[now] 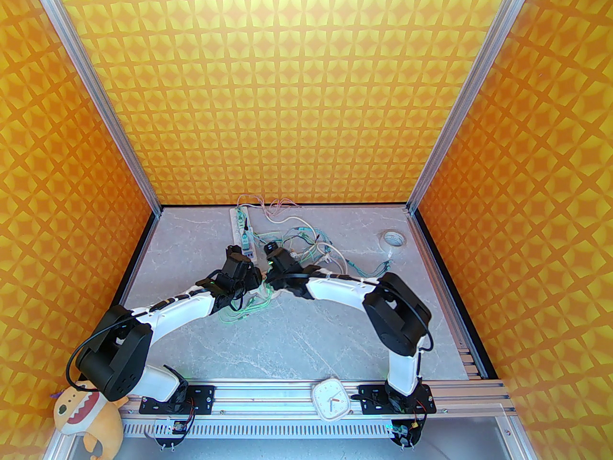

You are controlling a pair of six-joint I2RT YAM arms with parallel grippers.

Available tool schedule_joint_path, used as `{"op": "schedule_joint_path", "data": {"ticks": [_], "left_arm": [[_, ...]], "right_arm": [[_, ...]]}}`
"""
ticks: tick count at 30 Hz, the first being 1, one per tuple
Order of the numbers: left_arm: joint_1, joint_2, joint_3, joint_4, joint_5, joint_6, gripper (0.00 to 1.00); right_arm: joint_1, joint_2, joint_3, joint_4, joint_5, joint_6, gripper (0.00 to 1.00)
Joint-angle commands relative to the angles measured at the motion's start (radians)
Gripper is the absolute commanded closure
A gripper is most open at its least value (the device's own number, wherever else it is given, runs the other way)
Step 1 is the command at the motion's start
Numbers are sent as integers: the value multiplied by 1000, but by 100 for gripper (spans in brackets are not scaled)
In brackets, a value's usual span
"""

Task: Pull the plug off the socket

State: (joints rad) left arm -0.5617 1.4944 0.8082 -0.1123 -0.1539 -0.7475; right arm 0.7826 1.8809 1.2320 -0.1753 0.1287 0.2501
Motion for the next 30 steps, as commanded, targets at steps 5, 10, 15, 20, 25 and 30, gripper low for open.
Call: {"op": "schedule_joint_path", "data": {"ticks": [5, 10, 15, 20, 25, 30], "left_arm": [[2, 46, -15, -127, -13, 16, 53], [-2, 53, 0, -138, -13, 17, 52], [-6, 58, 9, -146, -12, 17, 52], [-13, 62, 16, -152, -13, 16, 53], [-17, 64, 14, -155, -12, 11, 53], [-17, 58, 7, -162, -13, 14, 53]], "right_arm": [[34, -62, 24, 45, -91, 6, 78], [138, 9, 96, -39, 55, -82, 77], [184, 44, 116, -52, 111, -102, 77], [181, 14, 88, -38, 139, -98, 76], [130, -53, 36, 2, 70, -56, 76], [28, -111, -39, 81, -77, 30, 77]]}}
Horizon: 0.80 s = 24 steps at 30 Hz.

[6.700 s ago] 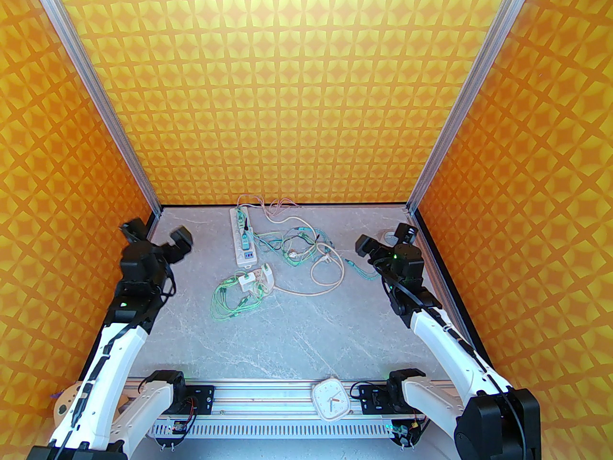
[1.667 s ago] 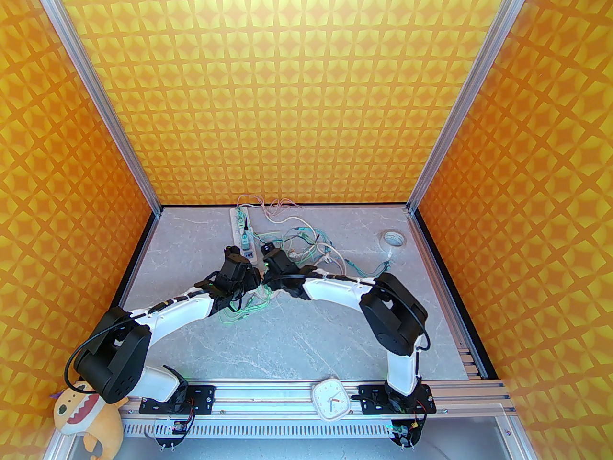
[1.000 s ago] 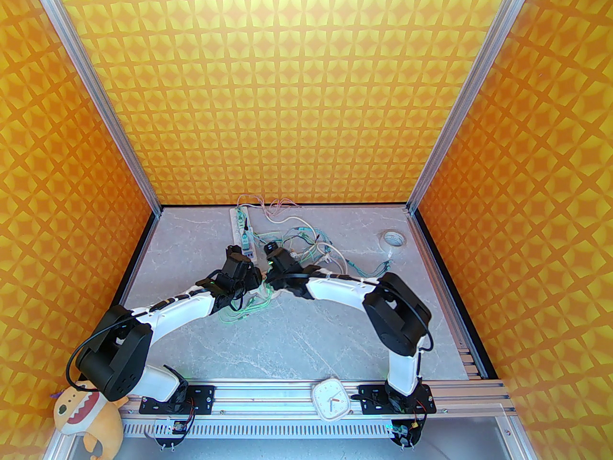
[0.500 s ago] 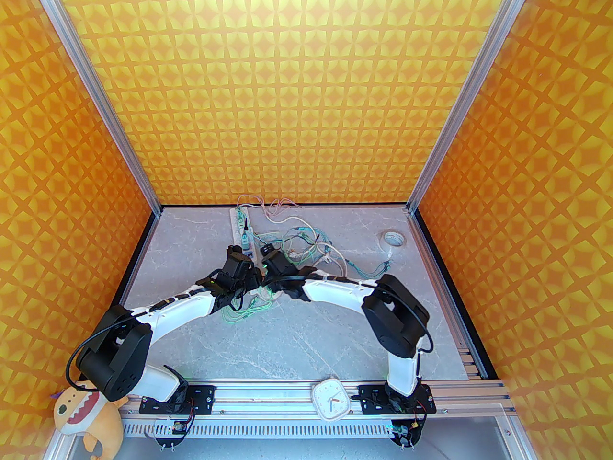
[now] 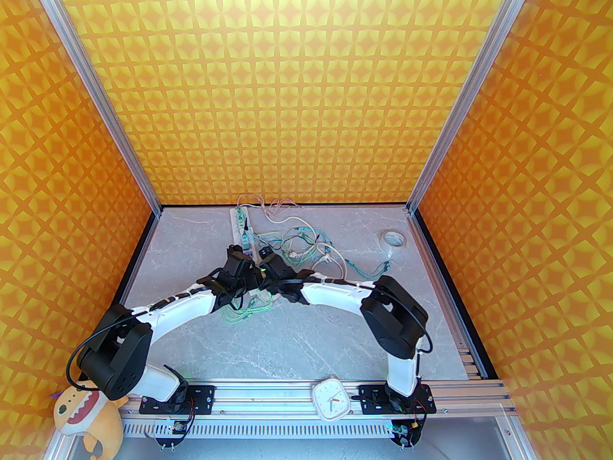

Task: Pull the plug off the socket

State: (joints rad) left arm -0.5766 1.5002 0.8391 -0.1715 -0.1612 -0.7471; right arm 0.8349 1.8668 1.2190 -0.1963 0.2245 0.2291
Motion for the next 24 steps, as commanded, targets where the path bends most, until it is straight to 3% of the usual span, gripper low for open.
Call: {"op": "schedule_joint_path", "data": {"ticks": [1, 10, 19, 24], "left_arm": [[-2, 51, -24, -103, -5, 15, 53], [-2, 65, -16, -98, -6, 13, 53], [-7, 71, -6, -109, -5, 15, 53], [-8, 74, -2, -114, -5, 18, 53]], "right_arm": [[-40, -106, -42, 120, -196, 63, 77], [-51, -97, -19, 92, -236, 78, 77], [124, 21, 108, -39, 9, -50, 76], [150, 48, 119, -46, 47, -63, 76]]}}
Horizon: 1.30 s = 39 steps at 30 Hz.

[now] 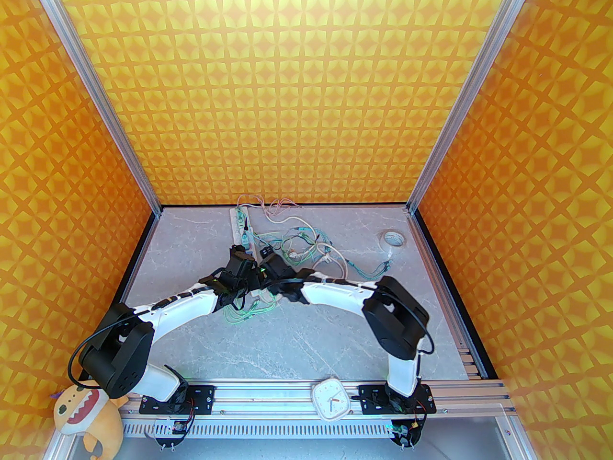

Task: Pull the plug off the socket

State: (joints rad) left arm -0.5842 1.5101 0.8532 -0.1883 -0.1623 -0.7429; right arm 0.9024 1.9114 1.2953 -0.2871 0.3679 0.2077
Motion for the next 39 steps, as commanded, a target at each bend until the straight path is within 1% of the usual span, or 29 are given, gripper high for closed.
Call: {"op": "schedule_joint_path", "data": {"ticks": [1, 4, 6, 13, 16, 23, 28, 32, 35, 39], "left_arm": [[0, 65, -16, -98, -4, 14, 53], [0, 68, -16, -98, -3, 16, 53], [-1, 68, -17, -98, -5, 14, 53], [0, 63, -23, -105, -5, 15, 53], [1, 67, -18, -104, -3, 17, 53], [-2, 72, -11, -108, -5, 17, 53], [-2, 62, -6, -117, -4, 22, 53], [-3, 55, 8, -129, -5, 24, 53], [-2, 33, 24, -146, -9, 25, 51], [-2, -30, 52, -180, -16, 31, 41]], "right_arm": [[82, -1, 38, 47, -88, -42, 76], [77, -32, 14, 65, -67, -46, 76], [58, -62, -10, 84, -93, -32, 76], [-90, -157, -121, 203, -328, 107, 77], [-122, -178, -144, 232, -383, 136, 77], [-119, -165, -125, 206, -381, 117, 76], [-112, -183, -126, 157, -242, 99, 76], [-112, -219, -136, 121, -160, 73, 76], [-113, -254, -158, 114, -144, 65, 76], [-112, -310, -200, 118, -170, 70, 75]]}}
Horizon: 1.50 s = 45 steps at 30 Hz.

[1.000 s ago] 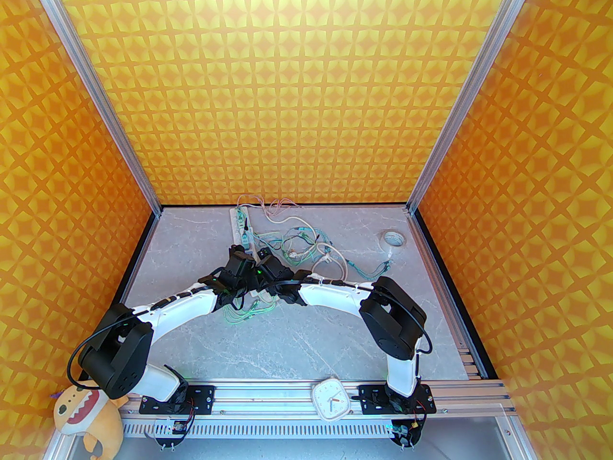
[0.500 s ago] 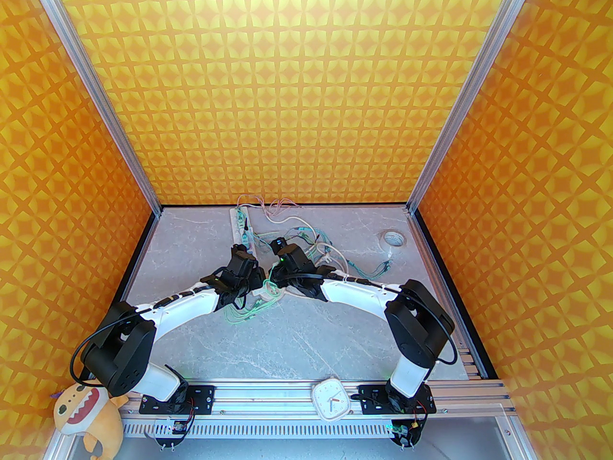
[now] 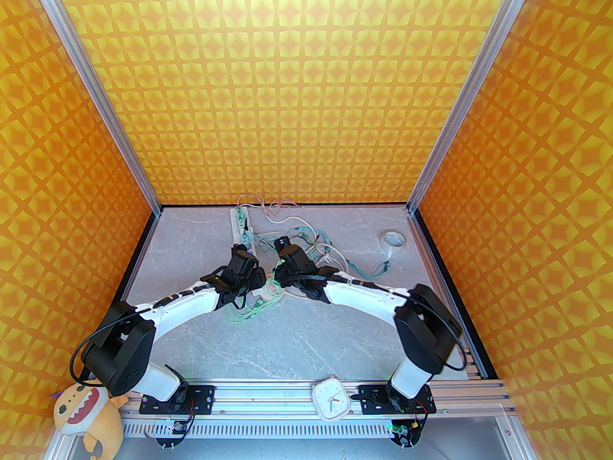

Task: Pull the plug off the socket

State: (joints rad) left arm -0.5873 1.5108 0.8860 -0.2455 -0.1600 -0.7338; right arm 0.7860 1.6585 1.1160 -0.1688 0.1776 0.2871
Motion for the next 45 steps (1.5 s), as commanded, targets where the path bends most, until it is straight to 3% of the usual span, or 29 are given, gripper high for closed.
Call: {"op": "schedule_joint_path", "data": {"ticks": [1, 4, 7, 22, 36, 42, 45], "left_arm": [[1, -49, 29, -132, -19, 23, 37], [1, -102, 52, -160, -20, 24, 20], [1, -158, 61, -179, -19, 20, 14], [-3, -518, -27, -170, -5, 55, 11], [-3, -543, -70, -150, -6, 51, 11], [-3, -559, -83, -151, -5, 50, 11], [-3, -558, -84, -149, -4, 49, 11]], "right_arm": [[4, -71, -31, 2, 7, -5, 75], [14, -105, -64, 8, -35, 1, 75], [30, -137, -106, 0, -38, 14, 75], [38, -329, -368, -120, -54, 127, 75], [26, -418, -527, -123, 2, 218, 73], [25, -429, -543, -122, -10, 219, 63], [25, -452, -542, -143, -9, 214, 46]]}}
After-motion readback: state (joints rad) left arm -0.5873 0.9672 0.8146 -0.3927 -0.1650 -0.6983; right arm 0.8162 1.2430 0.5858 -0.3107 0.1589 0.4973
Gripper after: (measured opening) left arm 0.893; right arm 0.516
